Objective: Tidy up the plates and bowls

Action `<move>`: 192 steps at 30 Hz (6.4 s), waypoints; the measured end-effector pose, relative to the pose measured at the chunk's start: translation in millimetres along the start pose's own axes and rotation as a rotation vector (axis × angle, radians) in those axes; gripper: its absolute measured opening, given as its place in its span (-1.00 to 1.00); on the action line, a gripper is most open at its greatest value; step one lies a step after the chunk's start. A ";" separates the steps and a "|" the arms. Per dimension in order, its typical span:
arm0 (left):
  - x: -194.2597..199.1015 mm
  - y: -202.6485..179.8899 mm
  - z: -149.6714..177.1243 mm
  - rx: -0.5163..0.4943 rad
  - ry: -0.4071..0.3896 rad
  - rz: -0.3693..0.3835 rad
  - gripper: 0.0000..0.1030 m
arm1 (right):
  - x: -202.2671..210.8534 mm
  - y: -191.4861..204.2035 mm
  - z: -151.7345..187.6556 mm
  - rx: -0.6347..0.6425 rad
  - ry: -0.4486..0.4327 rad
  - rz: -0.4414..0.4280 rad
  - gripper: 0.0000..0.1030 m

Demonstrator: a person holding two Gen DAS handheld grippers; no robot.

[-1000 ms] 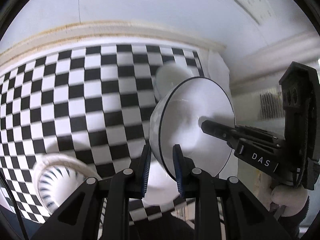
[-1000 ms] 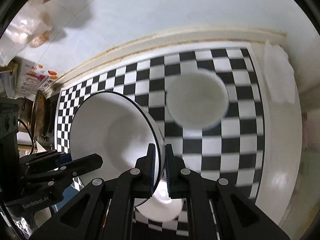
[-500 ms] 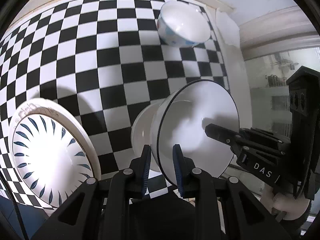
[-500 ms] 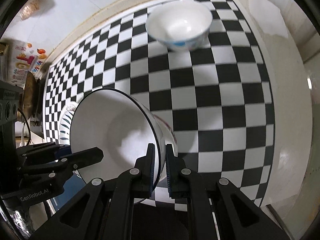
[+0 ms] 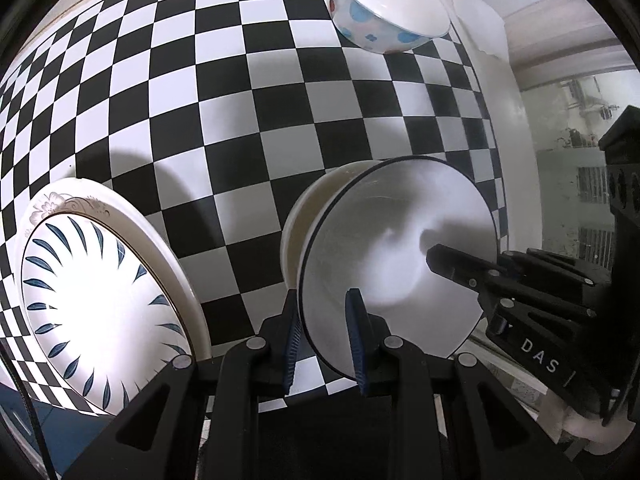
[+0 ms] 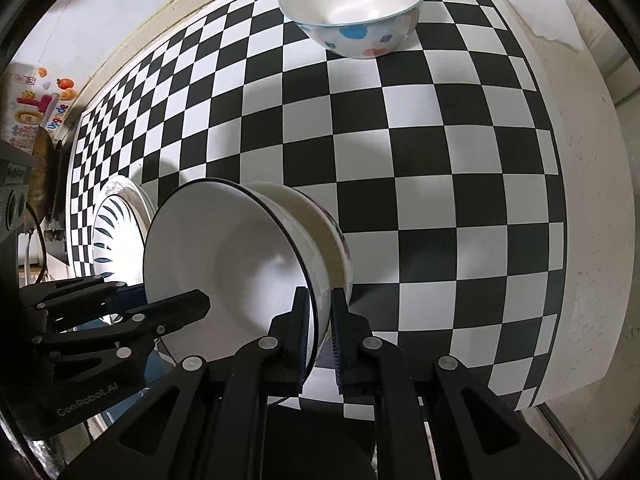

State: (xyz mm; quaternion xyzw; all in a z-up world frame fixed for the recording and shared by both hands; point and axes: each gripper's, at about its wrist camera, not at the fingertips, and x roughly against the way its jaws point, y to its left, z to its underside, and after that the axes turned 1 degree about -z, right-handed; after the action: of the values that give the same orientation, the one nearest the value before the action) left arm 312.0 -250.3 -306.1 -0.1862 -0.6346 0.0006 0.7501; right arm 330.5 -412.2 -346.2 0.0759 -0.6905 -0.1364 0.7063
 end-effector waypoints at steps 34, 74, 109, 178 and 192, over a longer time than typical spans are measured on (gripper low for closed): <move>0.8 1.3 -1.7 0.038 -0.004 -0.022 -0.61 | -2.6 21.1 -9.5 0.070 0.061 0.135 -0.69; 37.4 -2.4 -205.6 0.129 -0.100 0.059 -0.53 | 64.1 -84.4 -180.6 -0.183 -0.149 -0.071 -0.03; 81.7 -23.1 -178.3 0.030 -0.174 0.017 -0.63 | 80.5 -44.6 -181.5 -0.097 -0.172 -0.068 -0.79; 68.5 -2.2 28.1 0.015 -0.250 -0.147 -0.55 | 61.3 25.8 26.5 0.035 -0.133 0.064 -0.46; 134.5 12.0 104.7 0.059 -0.419 -0.143 0.65 | 134.4 75.5 111.8 0.098 -0.319 0.089 0.62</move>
State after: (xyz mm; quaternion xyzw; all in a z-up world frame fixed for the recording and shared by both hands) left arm 241.3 -178.0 -168.4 -0.1144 -0.7879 0.0049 0.6050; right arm 227.0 -371.2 -191.8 0.0570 -0.8023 -0.0816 0.5886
